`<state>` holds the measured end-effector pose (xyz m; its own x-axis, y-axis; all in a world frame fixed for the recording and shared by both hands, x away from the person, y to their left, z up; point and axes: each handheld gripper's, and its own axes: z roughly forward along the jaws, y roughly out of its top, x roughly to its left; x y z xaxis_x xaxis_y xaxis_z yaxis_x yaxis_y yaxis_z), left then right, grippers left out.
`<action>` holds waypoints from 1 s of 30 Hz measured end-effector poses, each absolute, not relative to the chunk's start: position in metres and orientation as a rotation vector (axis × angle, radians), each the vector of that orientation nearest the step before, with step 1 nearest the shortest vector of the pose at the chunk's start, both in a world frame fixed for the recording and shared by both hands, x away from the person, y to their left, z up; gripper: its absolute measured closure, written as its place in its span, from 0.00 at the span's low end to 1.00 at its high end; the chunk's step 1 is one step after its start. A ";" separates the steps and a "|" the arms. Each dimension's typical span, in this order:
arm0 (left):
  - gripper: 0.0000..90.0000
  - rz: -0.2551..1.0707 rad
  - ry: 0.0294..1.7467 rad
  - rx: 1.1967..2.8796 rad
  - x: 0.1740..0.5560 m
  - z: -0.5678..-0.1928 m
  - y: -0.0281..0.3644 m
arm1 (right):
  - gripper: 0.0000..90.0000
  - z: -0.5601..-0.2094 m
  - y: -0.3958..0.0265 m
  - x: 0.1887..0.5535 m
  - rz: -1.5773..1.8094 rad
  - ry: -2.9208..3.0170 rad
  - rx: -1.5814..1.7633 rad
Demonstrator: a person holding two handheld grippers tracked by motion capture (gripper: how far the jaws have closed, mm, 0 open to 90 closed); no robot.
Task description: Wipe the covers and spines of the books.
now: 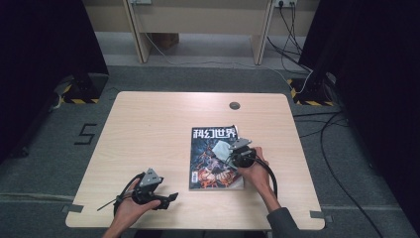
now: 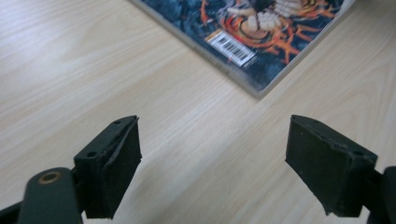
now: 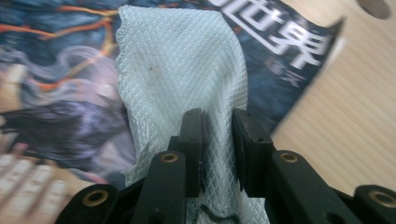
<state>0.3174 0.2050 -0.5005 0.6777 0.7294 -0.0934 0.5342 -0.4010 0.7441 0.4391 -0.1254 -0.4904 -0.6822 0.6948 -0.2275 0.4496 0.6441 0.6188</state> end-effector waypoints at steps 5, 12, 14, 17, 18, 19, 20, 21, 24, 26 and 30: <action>0.20 0.387 0.953 2.162 0.320 -0.504 0.204 | 0.83 -0.491 -0.106 0.430 0.764 2.465 0.830; 0.20 0.389 0.995 2.164 0.324 -0.507 0.208 | 0.83 -0.492 -0.081 0.417 0.819 2.513 0.749; 0.20 0.395 1.012 2.167 0.325 -0.507 0.210 | 0.83 -0.491 -0.075 0.413 0.820 2.534 0.715; 0.20 0.413 1.030 2.156 0.326 -0.507 0.213 | 0.83 -0.492 -0.066 0.407 0.855 2.560 0.693; 0.20 0.419 1.035 2.157 0.326 -0.506 0.214 | 0.83 -0.492 -0.064 0.405 0.855 2.564 0.679; 0.20 0.424 1.041 2.156 0.326 -0.506 0.215 | 0.83 -0.492 -0.060 0.402 0.869 2.581 0.670; 0.21 0.425 1.042 2.152 0.326 -0.506 0.215 | 0.83 -0.493 -0.057 0.400 0.886 2.591 0.650; 0.21 0.427 1.044 2.151 0.327 -0.506 0.215 | 0.83 -0.493 -0.054 0.398 0.893 2.592 0.634; 0.21 0.423 1.037 2.159 0.326 -0.507 0.214 | 0.83 -0.493 -0.047 0.394 0.888 2.599 0.587; 0.21 0.425 1.028 2.166 0.325 -0.507 0.212 | 0.83 -0.493 -0.047 0.395 0.888 2.598 0.588; 0.21 0.428 1.018 2.175 0.325 -0.507 0.210 | 0.83 -0.493 -0.052 0.397 0.899 2.599 0.630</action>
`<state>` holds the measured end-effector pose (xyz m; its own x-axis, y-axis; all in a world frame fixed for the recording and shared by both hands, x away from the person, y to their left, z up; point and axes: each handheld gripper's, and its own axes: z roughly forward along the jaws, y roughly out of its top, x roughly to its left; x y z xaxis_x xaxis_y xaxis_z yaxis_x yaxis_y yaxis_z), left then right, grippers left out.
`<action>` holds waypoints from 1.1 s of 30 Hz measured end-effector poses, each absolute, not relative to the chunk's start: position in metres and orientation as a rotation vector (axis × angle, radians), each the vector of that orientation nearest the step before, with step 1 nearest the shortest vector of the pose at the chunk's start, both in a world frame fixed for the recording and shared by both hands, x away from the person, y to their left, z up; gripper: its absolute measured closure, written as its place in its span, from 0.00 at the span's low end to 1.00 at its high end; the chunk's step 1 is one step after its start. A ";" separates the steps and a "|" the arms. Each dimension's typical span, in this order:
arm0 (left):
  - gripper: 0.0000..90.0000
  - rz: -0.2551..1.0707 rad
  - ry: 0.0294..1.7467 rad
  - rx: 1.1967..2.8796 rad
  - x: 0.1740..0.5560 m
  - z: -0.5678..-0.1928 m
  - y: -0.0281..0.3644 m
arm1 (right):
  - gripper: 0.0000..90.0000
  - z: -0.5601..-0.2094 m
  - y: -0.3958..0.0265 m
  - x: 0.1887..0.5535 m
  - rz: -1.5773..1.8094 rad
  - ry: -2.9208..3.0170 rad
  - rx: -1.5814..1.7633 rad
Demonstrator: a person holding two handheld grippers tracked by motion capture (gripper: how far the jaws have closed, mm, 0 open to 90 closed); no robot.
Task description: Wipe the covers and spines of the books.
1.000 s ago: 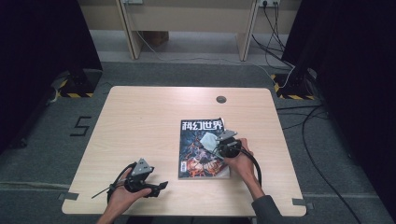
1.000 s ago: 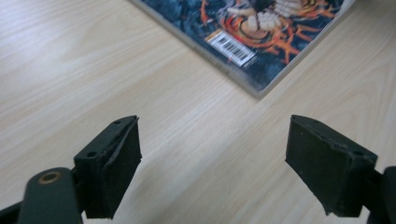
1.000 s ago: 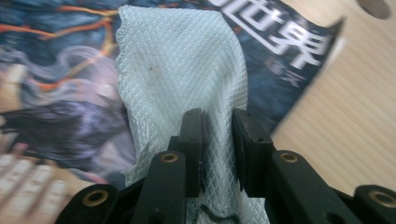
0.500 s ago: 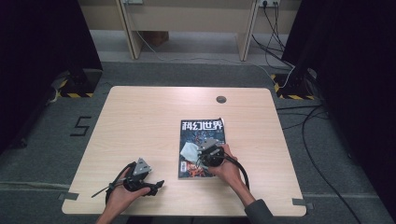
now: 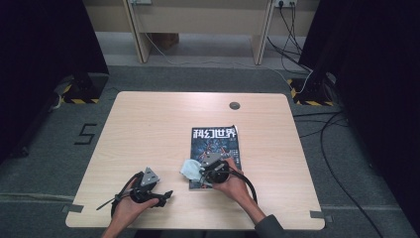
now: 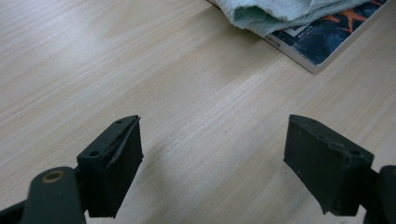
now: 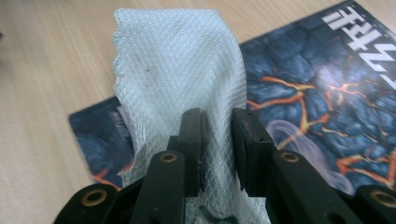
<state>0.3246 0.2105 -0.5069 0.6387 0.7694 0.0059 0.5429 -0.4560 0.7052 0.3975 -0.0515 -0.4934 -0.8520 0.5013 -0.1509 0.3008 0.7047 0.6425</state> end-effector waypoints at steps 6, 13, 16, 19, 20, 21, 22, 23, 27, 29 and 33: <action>0.21 0.437 1.013 2.181 0.324 -0.507 0.209 | 0.83 -0.491 -0.084 0.408 0.818 2.531 0.738; 0.21 0.446 1.015 2.193 0.325 -0.507 0.208 | 0.82 -0.489 -0.135 0.412 0.764 2.447 0.917; 0.21 0.450 1.019 2.193 0.324 -0.508 0.208 | 0.82 -0.489 -0.144 0.414 0.787 2.430 0.963; 0.21 0.457 1.029 2.184 0.325 -0.507 0.210 | 0.83 -0.489 -0.142 0.412 0.761 2.425 0.955; 0.21 0.461 1.031 2.183 0.325 -0.507 0.211 | 0.83 -0.488 -0.140 0.411 0.745 2.424 0.945; 0.21 0.462 1.033 2.180 0.325 -0.507 0.211 | 0.83 -0.488 -0.138 0.411 0.733 2.425 0.941; 0.21 0.463 1.035 2.178 0.324 -0.507 0.211 | 0.83 -0.488 -0.135 0.410 0.720 2.425 0.936; 0.21 0.464 1.037 2.180 0.324 -0.506 0.211 | 0.83 -0.488 -0.132 0.410 0.723 2.431 0.927; 0.22 0.462 1.040 2.174 0.324 -0.506 0.211 | 0.83 -0.489 -0.112 0.403 0.757 2.479 0.870; 0.22 0.468 1.038 2.171 0.323 -0.505 0.212 | 0.83 -0.489 -0.099 0.398 0.763 2.494 0.827; 0.22 0.475 1.048 2.168 0.323 -0.505 0.213 | 0.83 -0.490 -0.075 0.387 0.789 2.533 0.757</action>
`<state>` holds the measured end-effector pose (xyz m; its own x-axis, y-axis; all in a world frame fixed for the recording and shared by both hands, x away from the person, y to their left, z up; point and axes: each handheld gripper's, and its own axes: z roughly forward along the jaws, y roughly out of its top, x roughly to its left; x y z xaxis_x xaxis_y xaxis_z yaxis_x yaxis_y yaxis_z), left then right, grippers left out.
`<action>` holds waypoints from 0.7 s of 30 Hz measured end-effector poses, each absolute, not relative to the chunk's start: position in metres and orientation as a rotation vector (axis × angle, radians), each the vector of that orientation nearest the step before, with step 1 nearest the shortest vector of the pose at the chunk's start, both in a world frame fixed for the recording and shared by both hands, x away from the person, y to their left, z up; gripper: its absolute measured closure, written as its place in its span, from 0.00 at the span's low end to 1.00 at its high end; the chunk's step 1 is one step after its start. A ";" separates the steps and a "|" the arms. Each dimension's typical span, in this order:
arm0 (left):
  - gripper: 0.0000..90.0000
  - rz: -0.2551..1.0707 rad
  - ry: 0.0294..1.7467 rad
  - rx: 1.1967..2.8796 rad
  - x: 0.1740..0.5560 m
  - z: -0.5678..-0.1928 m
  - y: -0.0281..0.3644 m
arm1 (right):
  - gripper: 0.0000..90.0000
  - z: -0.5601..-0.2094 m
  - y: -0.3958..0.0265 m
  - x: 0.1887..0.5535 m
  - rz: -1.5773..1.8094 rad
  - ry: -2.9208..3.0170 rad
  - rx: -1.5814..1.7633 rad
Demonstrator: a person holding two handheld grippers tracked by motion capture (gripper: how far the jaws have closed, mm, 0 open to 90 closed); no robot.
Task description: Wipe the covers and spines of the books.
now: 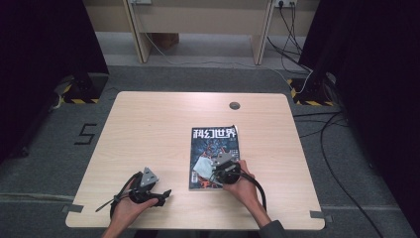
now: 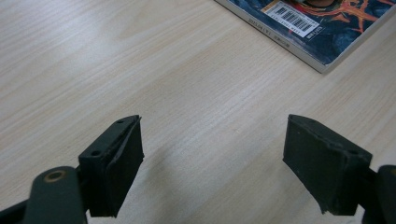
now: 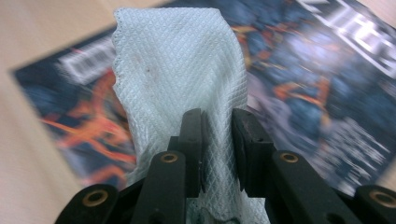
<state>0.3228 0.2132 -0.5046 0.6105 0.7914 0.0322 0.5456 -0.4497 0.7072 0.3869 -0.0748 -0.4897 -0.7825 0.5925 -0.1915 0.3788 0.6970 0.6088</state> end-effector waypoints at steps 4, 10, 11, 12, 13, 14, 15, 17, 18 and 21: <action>0.22 0.479 1.058 2.155 0.323 -0.504 0.215 | 0.83 -0.491 -0.058 0.376 0.829 2.568 0.721; 0.22 0.503 1.100 2.145 0.325 -0.504 0.221 | 0.84 -0.491 -0.040 0.360 0.840 2.595 0.619; 0.22 0.509 1.113 2.143 0.325 -0.504 0.223 | 0.84 -0.491 -0.038 0.357 0.827 2.592 0.595; 0.22 0.523 1.126 2.143 0.325 -0.503 0.225 | 0.84 -0.491 -0.036 0.356 0.819 2.594 0.574; 0.22 0.527 1.137 2.138 0.324 -0.502 0.226 | 0.84 -0.491 -0.035 0.355 0.807 2.591 0.567; 0.22 0.518 1.152 2.127 0.324 -0.502 0.227 | 0.83 -0.491 -0.036 0.355 0.807 2.592 0.566; 0.22 0.515 1.159 2.120 0.325 -0.502 0.228 | 0.83 -0.491 -0.036 0.355 0.812 2.595 0.586; 0.22 0.508 1.173 2.113 0.326 -0.503 0.230 | 0.83 -0.491 -0.040 0.357 0.812 2.591 0.579; 0.22 0.507 1.177 2.112 0.326 -0.503 0.230 | 0.83 -0.490 -0.042 0.357 0.792 2.583 0.587; 0.22 0.510 1.176 2.111 0.326 -0.503 0.230 | 0.83 -0.489 -0.055 0.362 0.746 2.548 0.622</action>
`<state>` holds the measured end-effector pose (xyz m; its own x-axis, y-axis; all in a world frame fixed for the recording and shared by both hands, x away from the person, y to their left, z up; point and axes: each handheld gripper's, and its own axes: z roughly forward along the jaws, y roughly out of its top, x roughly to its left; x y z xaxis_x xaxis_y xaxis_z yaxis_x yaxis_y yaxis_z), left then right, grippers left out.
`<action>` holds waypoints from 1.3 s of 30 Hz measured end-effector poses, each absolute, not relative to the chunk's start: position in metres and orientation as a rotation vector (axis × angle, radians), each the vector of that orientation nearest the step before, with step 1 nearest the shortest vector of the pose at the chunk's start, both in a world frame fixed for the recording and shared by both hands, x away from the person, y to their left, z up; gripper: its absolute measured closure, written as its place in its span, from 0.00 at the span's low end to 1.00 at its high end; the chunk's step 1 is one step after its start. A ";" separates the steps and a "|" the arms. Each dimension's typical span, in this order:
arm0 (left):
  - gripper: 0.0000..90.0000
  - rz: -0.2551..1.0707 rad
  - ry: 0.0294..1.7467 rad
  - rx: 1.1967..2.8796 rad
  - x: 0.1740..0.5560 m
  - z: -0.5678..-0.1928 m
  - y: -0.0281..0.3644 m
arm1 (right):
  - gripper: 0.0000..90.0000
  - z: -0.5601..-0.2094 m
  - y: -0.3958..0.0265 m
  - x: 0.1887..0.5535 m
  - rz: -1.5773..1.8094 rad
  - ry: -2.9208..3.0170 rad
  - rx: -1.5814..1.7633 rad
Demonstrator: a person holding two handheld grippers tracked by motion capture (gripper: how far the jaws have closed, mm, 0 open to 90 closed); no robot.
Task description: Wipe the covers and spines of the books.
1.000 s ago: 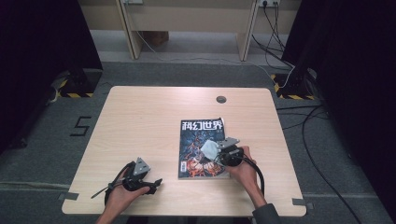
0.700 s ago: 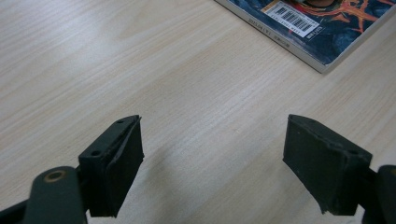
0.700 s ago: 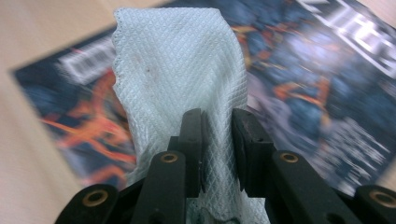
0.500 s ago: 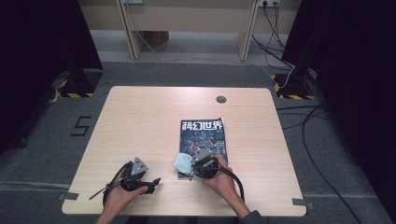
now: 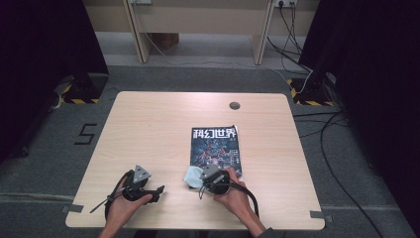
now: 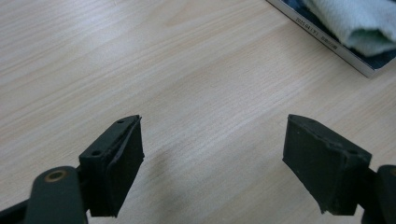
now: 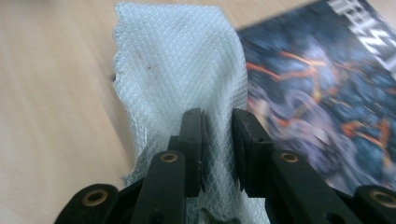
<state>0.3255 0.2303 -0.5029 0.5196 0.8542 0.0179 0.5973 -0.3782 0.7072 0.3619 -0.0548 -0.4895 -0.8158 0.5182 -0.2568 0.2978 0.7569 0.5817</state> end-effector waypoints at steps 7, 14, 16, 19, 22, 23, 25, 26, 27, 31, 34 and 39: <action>0.22 0.503 1.178 2.123 0.327 -0.504 0.228 | 0.84 -0.489 -0.073 0.373 0.728 2.509 0.727; 0.22 0.501 1.178 2.119 0.326 -0.504 0.228 | 0.84 -0.491 -0.037 0.355 0.768 2.557 0.590; 0.22 0.504 1.177 2.123 0.327 -0.504 0.228 | 0.84 -0.491 -0.029 0.351 0.772 2.573 0.572; 0.22 0.502 1.181 2.120 0.326 -0.504 0.228 | 0.84 -0.491 -0.029 0.351 0.786 2.577 0.570; 0.22 0.507 1.180 2.122 0.327 -0.504 0.228 | 0.83 -0.489 -0.040 0.354 0.786 2.576 0.648; 0.22 0.507 1.181 2.122 0.327 -0.504 0.228 | 0.83 -0.489 -0.045 0.354 0.778 2.570 0.666; 0.22 0.505 1.178 2.123 0.326 -0.504 0.228 | 0.83 -0.489 -0.058 0.356 0.784 2.556 0.720; 0.22 0.504 1.175 2.124 0.326 -0.504 0.228 | 0.83 -0.489 -0.065 0.357 0.777 2.547 0.748; 0.22 0.502 1.173 2.125 0.326 -0.504 0.227 | 0.83 -0.489 -0.072 0.357 0.771 2.536 0.775; 0.22 0.489 1.171 2.117 0.326 -0.504 0.226 | 0.83 -0.488 -0.102 0.358 0.766 2.499 0.858; 0.22 0.481 1.159 2.111 0.326 -0.504 0.225 | 0.83 -0.488 -0.117 0.359 0.762 2.475 0.907; 0.23 0.436 1.142 2.072 0.325 -0.502 0.220 | 0.83 -0.488 -0.128 0.362 0.731 2.446 0.934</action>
